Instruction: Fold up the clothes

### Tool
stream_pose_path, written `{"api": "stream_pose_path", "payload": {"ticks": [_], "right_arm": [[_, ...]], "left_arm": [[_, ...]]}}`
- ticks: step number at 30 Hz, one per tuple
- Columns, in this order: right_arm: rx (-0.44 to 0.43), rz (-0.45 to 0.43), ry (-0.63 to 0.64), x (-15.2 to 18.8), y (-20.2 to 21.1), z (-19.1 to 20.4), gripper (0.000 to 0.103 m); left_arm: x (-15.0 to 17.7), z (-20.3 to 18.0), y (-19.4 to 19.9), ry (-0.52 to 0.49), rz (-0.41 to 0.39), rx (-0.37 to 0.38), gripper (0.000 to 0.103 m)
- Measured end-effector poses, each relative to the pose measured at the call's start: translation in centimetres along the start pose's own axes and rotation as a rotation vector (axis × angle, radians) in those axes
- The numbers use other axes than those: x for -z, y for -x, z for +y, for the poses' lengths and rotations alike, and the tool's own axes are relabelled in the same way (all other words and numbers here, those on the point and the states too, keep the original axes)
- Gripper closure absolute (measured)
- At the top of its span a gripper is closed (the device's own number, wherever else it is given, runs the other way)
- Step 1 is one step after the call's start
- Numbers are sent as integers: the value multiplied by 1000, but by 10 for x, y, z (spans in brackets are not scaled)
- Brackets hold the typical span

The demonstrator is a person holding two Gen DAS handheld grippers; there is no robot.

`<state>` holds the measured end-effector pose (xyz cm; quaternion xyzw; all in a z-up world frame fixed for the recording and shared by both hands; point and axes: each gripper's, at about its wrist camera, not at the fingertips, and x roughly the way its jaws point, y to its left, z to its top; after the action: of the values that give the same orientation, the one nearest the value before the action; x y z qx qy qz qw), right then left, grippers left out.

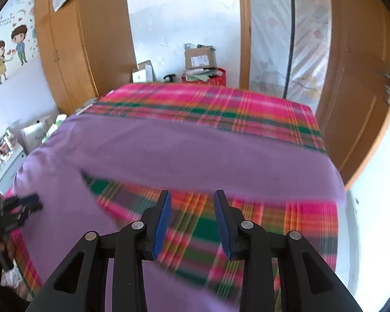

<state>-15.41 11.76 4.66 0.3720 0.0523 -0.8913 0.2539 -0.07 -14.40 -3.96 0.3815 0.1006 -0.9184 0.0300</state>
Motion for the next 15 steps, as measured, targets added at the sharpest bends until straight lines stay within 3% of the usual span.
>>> {"api": "stream_pose_path", "payload": {"ticks": [6, 9, 11, 13, 15], "right_arm": [[-29, 67, -56, -42, -69, -28, 88], [-26, 96, -62, -55, -100, -35, 88], [-26, 121, -82, -61, -116, -42, 88], [-28, 149, -103, -67, -132, -48, 88], [-24, 175, -117, -69, -146, -55, 88]], "left_arm": [[-1, -3, -1, -11, 5, -18, 63], [-4, -5, -2, -22, 20, -23, 63], [-13, 0, -2, 15, 48, 16, 63], [-29, 6, 3, 65, 41, 68, 63], [-45, 7, 9, 56, 9, 50, 63]]}}
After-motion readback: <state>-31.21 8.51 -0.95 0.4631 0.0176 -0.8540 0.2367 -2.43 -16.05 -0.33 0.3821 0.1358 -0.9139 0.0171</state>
